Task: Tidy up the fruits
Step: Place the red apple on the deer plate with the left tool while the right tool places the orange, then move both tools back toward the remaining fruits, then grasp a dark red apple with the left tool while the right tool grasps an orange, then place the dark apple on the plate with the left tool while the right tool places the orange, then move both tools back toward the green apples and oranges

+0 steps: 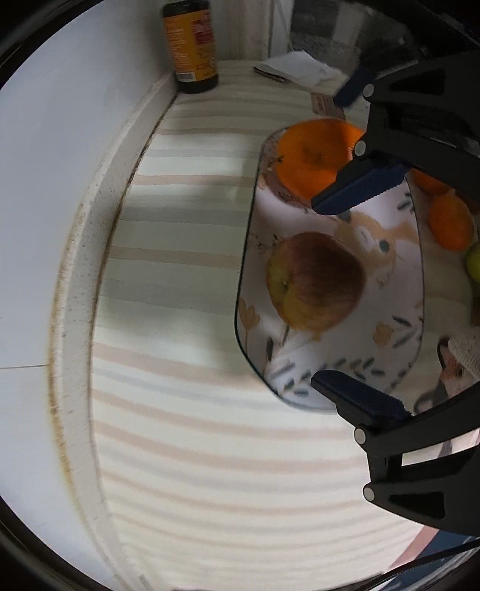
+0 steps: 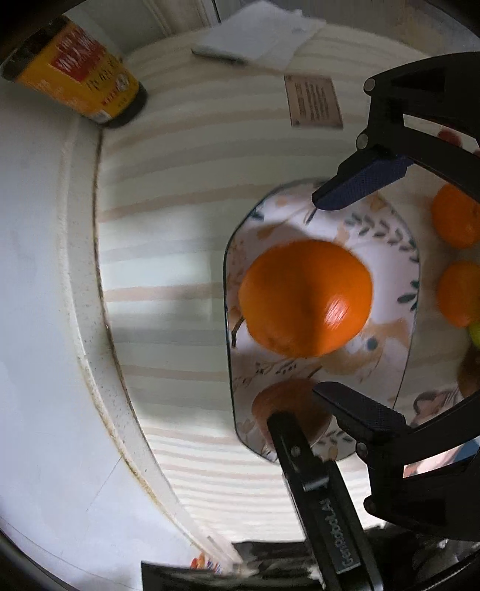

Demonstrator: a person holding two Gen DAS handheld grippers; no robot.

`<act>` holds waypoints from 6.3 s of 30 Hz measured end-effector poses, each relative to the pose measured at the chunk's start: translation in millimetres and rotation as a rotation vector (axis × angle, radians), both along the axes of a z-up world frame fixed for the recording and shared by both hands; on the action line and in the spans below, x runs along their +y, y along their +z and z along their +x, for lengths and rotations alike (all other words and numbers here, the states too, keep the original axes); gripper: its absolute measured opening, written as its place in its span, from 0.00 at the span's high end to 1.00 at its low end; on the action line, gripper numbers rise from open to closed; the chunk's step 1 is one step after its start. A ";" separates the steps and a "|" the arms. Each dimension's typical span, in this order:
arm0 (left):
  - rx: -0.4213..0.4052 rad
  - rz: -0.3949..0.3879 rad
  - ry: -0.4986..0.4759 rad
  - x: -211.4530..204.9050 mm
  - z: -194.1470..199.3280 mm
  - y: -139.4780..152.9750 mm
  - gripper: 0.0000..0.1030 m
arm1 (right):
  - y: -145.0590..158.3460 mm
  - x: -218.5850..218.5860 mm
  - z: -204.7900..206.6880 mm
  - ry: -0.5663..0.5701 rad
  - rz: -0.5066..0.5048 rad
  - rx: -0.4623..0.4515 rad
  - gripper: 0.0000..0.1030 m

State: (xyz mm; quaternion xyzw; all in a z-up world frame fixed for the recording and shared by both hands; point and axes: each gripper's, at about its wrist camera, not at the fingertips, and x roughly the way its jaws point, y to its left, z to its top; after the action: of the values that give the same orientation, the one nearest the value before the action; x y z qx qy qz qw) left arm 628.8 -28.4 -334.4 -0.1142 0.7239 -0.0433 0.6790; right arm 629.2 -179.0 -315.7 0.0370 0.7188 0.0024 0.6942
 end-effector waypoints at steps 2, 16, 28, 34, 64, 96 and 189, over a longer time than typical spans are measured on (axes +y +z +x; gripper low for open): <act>-0.030 0.036 -0.017 0.7 -8.9 10.9 0.17 | 6.6 -0.6 -5.1 0.007 -0.025 -0.005 0.07; -0.234 0.112 -0.023 28.1 -101.5 95.4 0.17 | 78.1 -2.9 -81.7 0.017 -0.077 -0.117 0.07; -0.400 0.119 -0.040 29.6 -170.0 163.6 0.17 | 154.3 5.8 -161.3 0.031 -0.111 -0.285 0.07; -0.446 0.111 -0.063 29.1 -200.9 185.7 0.17 | 192.8 10.1 -193.6 0.036 -0.116 -0.355 0.07; 0.095 -0.092 -0.053 14.7 -221.1 4.5 0.15 | 93.6 -40.5 -223.9 -0.165 0.112 -0.125 0.07; 0.056 -0.008 -0.018 11.5 -221.2 -12.1 0.39 | -34.9 17.8 -182.0 0.017 0.065 0.077 0.33; -0.525 0.123 -0.087 45.7 -223.1 200.1 0.15 | 207.2 26.2 -217.4 0.045 -0.083 -0.406 0.06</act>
State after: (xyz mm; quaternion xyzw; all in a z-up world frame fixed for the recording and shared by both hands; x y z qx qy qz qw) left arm 405.8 17.3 -134.4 -0.0263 0.5285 -0.0565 0.8467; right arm 411.7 -152.8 -108.5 -0.0090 0.5644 -0.0043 0.8254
